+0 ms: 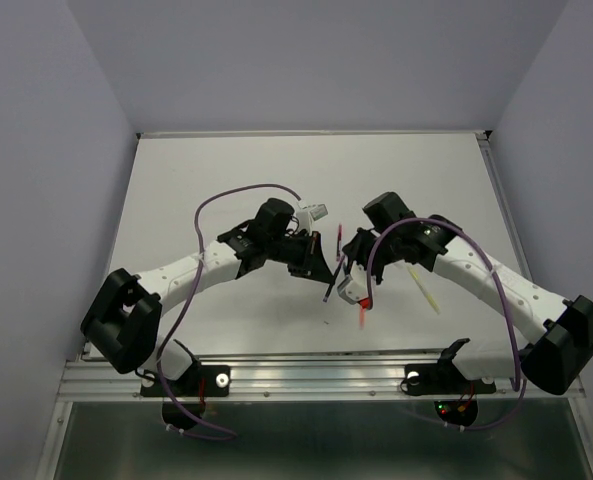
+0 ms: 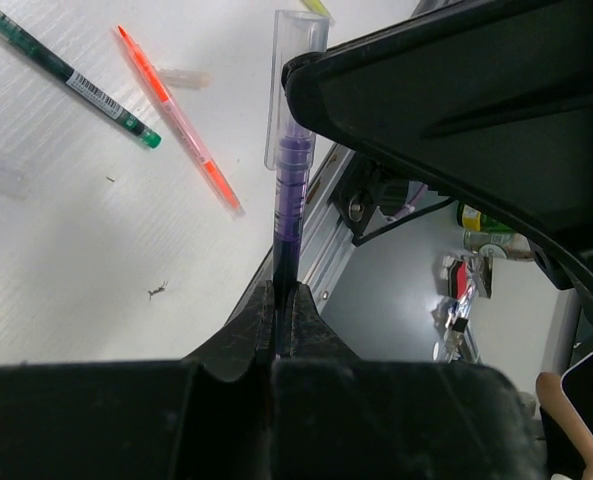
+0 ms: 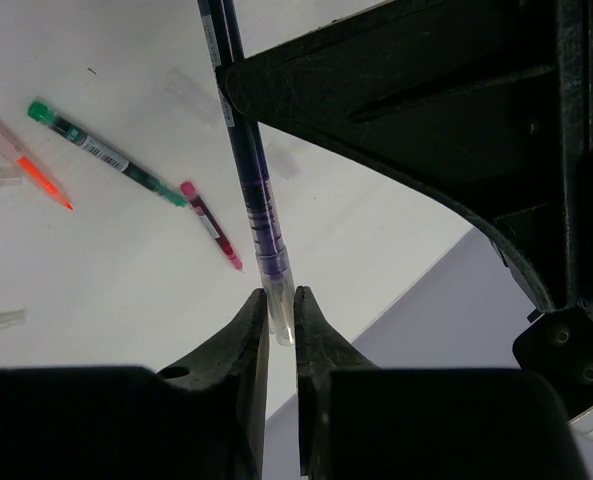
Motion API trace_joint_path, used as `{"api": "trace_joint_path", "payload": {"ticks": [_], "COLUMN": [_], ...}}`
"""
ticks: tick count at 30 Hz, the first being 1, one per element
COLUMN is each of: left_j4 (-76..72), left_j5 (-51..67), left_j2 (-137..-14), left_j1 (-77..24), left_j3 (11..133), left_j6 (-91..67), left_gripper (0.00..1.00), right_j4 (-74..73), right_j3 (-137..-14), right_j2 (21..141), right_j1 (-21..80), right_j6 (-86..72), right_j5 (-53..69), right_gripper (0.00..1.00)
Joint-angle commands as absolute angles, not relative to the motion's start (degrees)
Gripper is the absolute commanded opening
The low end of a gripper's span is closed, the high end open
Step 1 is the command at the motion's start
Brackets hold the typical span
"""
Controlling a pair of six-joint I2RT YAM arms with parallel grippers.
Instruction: Insert the pens into the pen caps
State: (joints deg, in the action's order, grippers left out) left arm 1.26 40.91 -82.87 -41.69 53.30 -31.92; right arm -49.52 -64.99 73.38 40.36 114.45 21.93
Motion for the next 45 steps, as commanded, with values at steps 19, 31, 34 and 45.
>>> {"api": "trace_joint_path", "payload": {"ticks": [19,31,34,45], "left_j4": [-5.03,4.30,5.97,17.13], "left_j5": [41.66,37.54,32.63,-7.10], "left_j2": [-78.75,-78.13,-79.19,-91.30], "left_j1": [-39.99,-40.52,-40.52,-38.50], "left_j3": [56.69,58.71,59.41,77.42], "left_j6": [-29.71,-25.84,-25.75,-26.63], "left_gripper": [0.00,0.00,0.00,0.00], "right_j4": [-50.98,-49.22,-47.38,-19.90], "right_j3": [-63.28,-66.44,-68.37,-71.64], "right_j2": [69.35,70.49,70.31,72.42], "right_j1": [43.86,43.86,43.86,27.53], "right_j6": [108.90,103.63,98.36,63.40], "right_j5": [37.18,34.28,33.93,41.57], "right_gripper": [0.30,1.00,1.00,1.00]}}
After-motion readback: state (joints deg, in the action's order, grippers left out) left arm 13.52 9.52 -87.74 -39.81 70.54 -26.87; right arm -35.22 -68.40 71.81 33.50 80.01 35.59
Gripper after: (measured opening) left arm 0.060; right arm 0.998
